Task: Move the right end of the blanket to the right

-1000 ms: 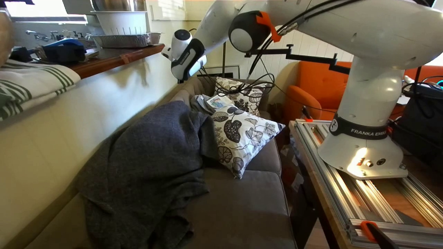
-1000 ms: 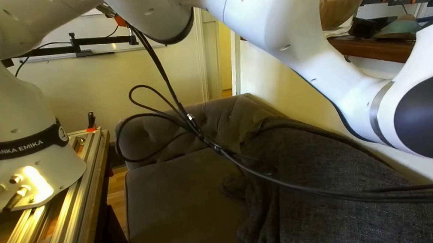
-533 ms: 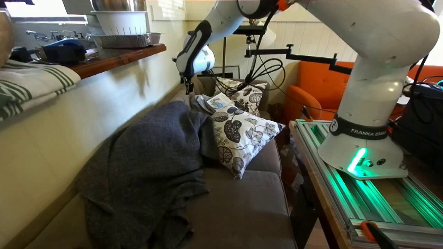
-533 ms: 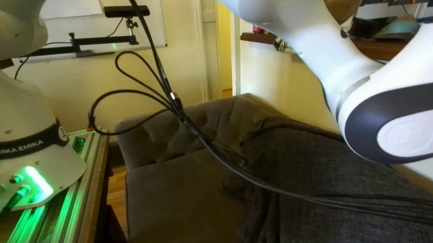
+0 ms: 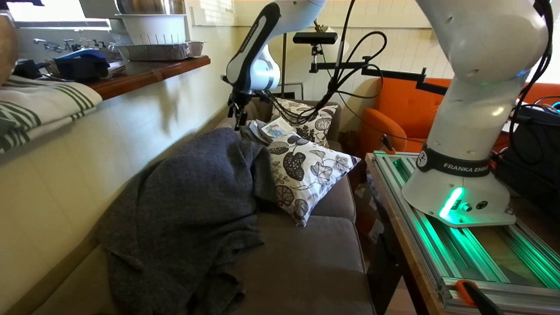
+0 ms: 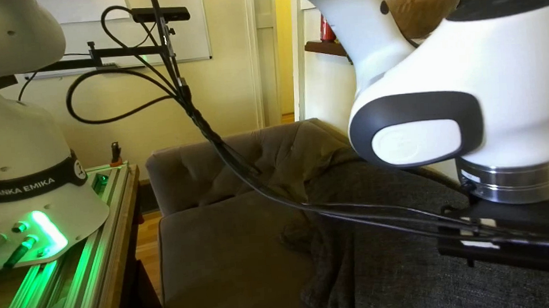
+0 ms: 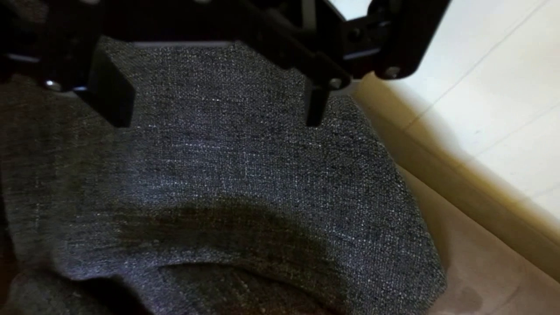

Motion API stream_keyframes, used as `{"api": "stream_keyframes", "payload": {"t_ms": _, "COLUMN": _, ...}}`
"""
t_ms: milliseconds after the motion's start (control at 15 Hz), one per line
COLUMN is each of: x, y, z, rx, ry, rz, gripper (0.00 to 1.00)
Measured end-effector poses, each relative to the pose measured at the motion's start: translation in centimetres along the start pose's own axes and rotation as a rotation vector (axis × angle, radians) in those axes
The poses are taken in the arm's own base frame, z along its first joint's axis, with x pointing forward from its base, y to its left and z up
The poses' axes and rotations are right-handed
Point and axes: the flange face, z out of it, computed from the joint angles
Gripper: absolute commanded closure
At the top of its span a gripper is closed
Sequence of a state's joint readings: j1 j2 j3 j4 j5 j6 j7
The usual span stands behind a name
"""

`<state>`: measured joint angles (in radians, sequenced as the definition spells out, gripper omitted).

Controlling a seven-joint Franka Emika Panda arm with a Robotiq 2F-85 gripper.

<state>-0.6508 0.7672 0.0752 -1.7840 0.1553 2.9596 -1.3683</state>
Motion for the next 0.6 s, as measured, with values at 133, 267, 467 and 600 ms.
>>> {"api": "stream_keyframes", "payload": {"t_ms": 133, "x": 0.3, "y": -2.0, "z": -1.1, "rx": -0.038, "ry": -0.013, "rz": 0.051, "gripper": 0.00}}
{"api": "stream_keyframes", "payload": {"t_ms": 267, "x": 0.2, "y": -4.3, "z": -2.4, "rx": -0.046, "ry": -0.068, "rz": 0.107, "gripper": 0.00}}
{"api": "stream_keyframes", "payload": {"t_ms": 467, "x": -0.2, "y": -8.2, "z": -4.7, "rx": -0.015, "ry": -0.166, "rz": 0.165, "gripper": 0.00}}
{"api": "stream_keyframes", "payload": {"t_ms": 600, "x": 0.3, "y": -9.0, "z": -5.3, "rx": -0.007, "ry": -0.169, "rz": 0.164, "gripper": 0.00}}
